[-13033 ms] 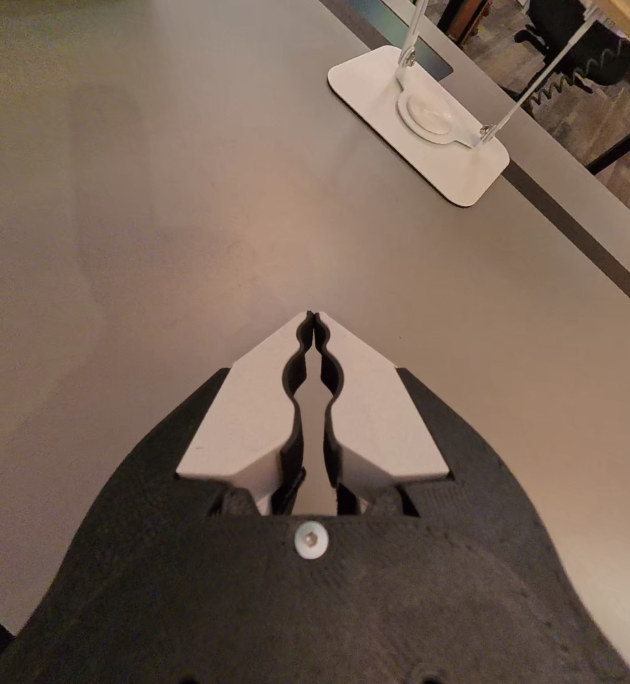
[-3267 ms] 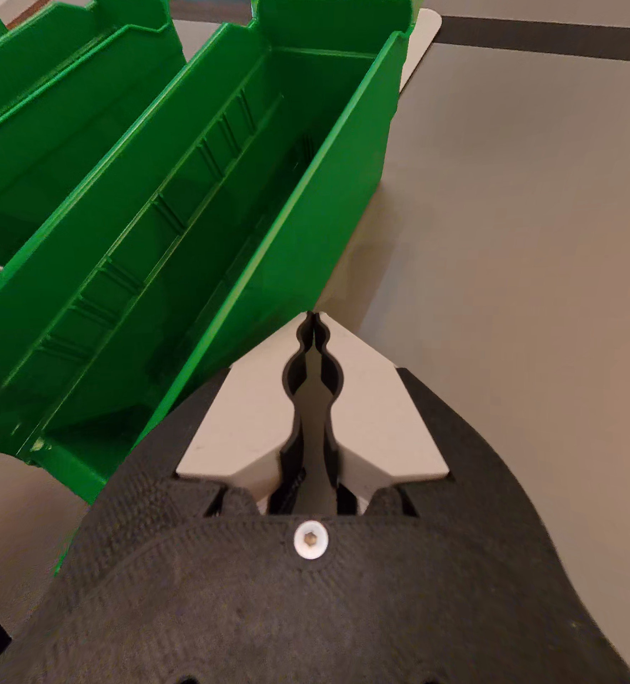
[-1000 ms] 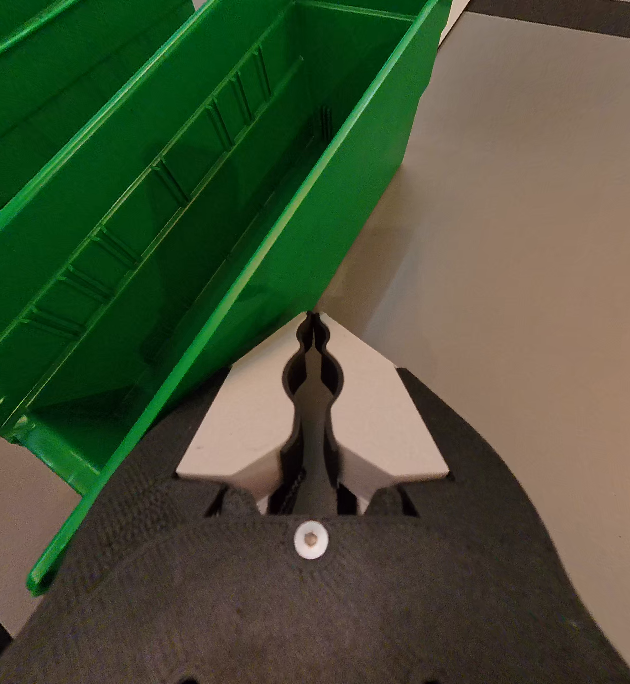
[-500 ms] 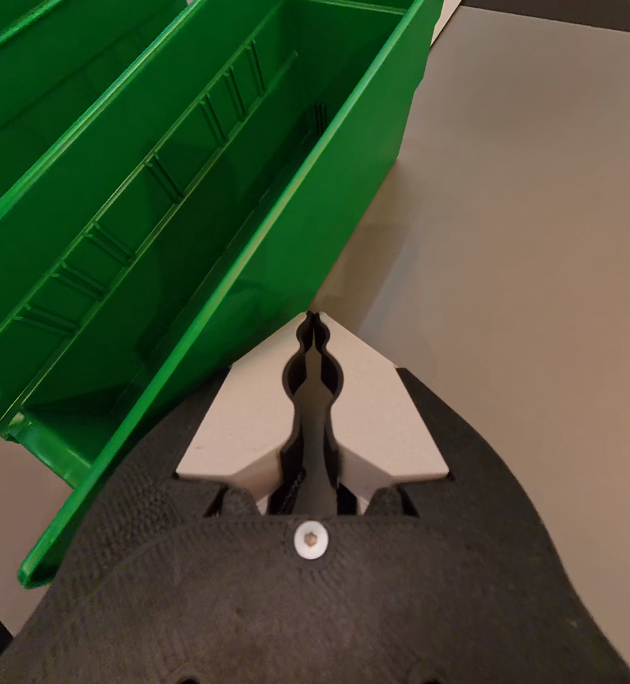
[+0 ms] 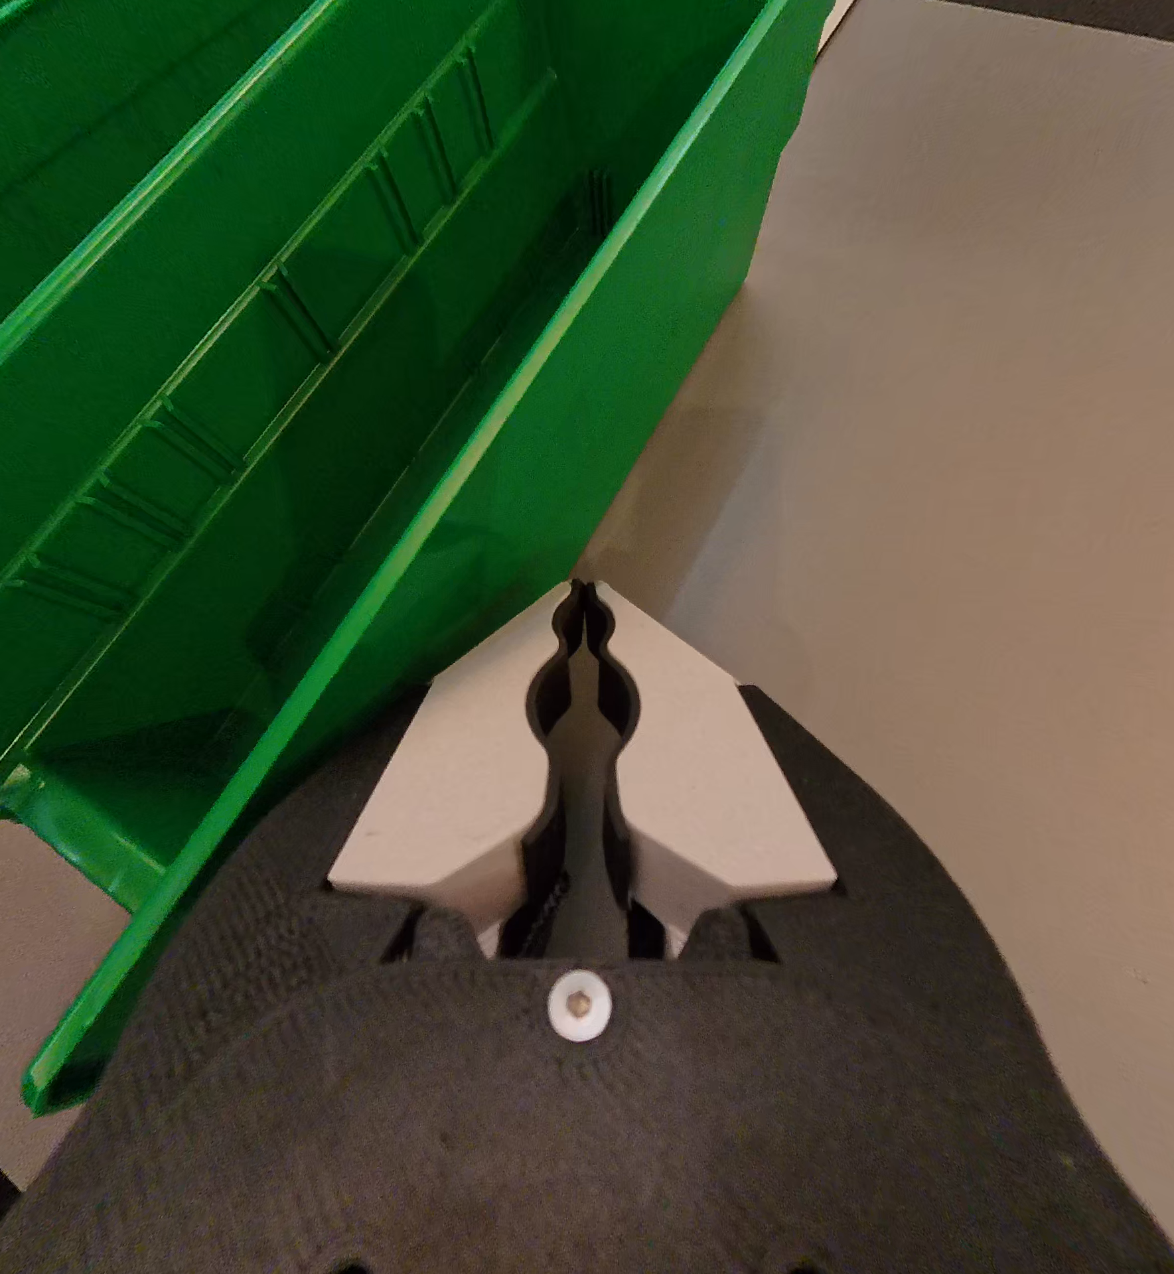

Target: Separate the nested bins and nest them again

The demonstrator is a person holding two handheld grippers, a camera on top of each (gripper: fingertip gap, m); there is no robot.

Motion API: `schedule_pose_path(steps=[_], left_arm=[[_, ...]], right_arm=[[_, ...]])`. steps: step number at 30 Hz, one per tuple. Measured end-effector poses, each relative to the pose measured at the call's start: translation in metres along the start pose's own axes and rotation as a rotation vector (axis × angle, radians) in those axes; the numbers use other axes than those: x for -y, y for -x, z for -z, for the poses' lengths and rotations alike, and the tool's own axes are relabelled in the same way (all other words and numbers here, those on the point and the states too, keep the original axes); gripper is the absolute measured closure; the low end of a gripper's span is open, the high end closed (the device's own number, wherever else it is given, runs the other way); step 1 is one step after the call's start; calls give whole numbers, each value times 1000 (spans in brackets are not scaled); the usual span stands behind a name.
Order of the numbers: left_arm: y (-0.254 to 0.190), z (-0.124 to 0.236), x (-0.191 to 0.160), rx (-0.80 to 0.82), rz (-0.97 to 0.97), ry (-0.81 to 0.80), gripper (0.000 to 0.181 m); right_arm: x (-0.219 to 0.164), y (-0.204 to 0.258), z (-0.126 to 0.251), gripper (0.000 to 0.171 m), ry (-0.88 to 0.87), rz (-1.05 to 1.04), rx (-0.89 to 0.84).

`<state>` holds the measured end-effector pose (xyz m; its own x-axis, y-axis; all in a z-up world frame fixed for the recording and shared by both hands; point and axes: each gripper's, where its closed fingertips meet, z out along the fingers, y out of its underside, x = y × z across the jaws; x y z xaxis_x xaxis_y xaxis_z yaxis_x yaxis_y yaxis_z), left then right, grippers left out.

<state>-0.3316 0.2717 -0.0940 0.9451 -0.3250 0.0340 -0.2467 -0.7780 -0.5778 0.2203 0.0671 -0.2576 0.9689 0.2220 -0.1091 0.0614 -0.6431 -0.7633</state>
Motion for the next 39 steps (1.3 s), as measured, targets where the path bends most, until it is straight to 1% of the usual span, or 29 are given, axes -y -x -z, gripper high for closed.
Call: schedule_pose_path(steps=[1,6,11,15,18,26,36,39], left_arm=[[5,-7,-6,-6,7,8,88],[29,-42,-34,8,14,42,87],[39,-71,-58,-7,26,59,86],[32,-85,-66,-16,15,56,84],[26,-89,-65,0,-6,54,82],[-10,-98,-55,-8,-52,39,82],[-88,-103,-51,-40,-69,7,83],[-98,-104,-50,-30,-80,-2,82]], right_arm=[[0,0,0,171,2,2,-1],[-1,0,-2,171,9,2,-4],[-1,0,-1,171,9,6,-6],[-2,0,-2,171,14,5,-4],[-3,1,-2,171,17,7,0],[-4,0,-3,171,21,3,2],[-4,0,-3,171,20,2,6],[-4,0,-2,171,19,0,7]])
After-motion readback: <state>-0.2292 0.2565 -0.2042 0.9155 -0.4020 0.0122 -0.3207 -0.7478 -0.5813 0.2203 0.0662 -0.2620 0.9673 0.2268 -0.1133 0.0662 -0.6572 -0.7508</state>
